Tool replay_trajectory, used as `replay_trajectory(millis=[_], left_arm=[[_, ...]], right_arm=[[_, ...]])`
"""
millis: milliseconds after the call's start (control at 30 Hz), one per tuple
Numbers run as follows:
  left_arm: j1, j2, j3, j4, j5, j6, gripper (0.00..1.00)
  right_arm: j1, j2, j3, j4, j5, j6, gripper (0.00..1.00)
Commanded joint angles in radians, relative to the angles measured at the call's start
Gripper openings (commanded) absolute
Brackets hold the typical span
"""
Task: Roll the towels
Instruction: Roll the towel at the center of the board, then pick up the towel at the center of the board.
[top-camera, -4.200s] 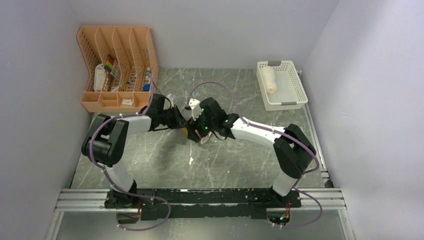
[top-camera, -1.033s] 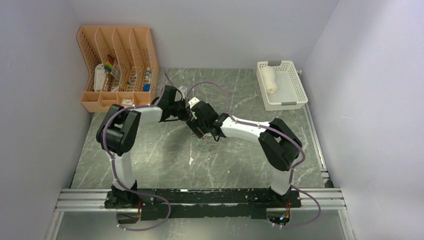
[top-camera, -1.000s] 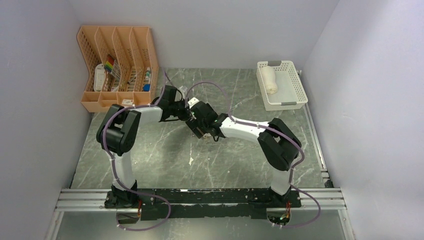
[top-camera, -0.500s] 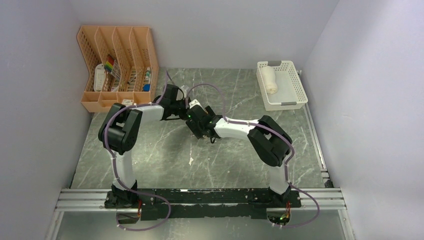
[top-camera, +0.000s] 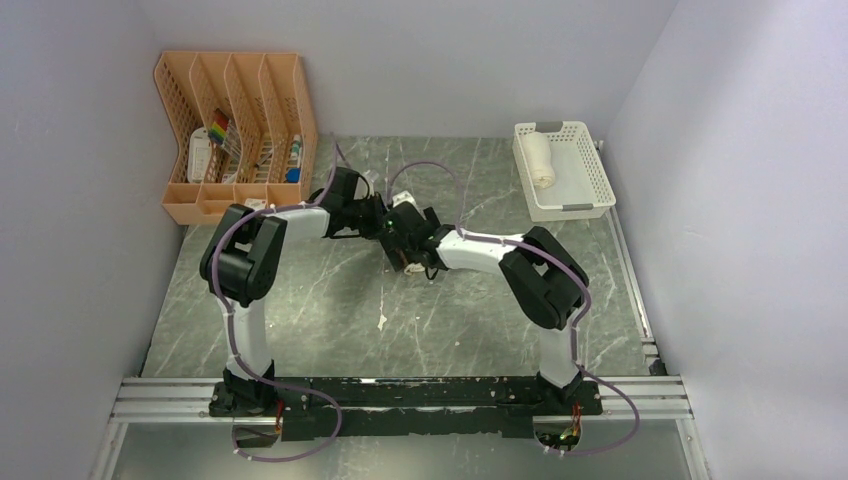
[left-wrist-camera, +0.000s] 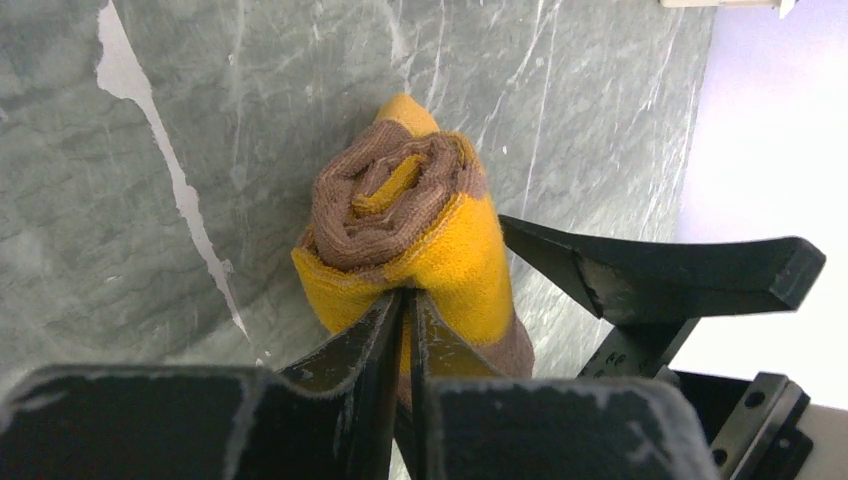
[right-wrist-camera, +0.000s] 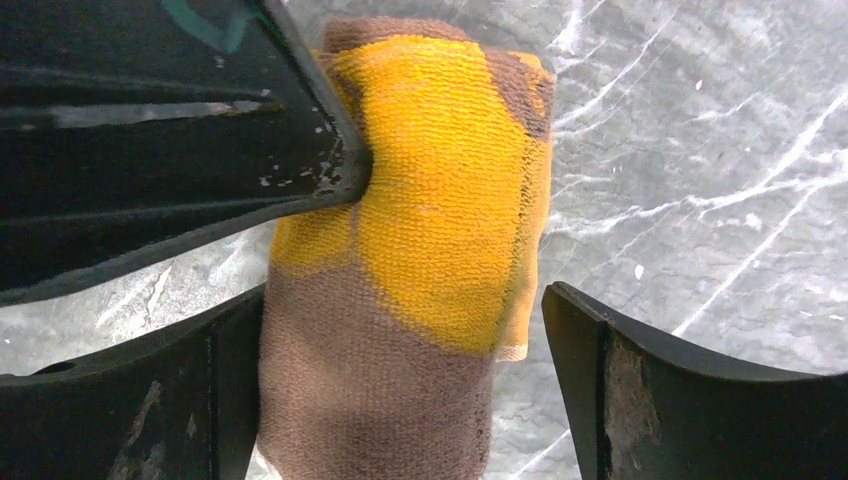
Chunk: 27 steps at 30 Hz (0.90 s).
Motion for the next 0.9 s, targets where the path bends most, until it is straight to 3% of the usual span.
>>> replay_trajectory(millis=[0,867], left_arm=[[-0.016,0.022,0.031,-0.044,-0.022,0.028,0.19],[-0.019,0.037,0.06,-0.108,-0.032,0.06,0.19]], right_arm=[[-0.043,-0.025,-0.054,0.054,-0.091,0.053,1.0],[-0.18,-0.054,-0.15,0.159,-0.373,0.165,1.0]])
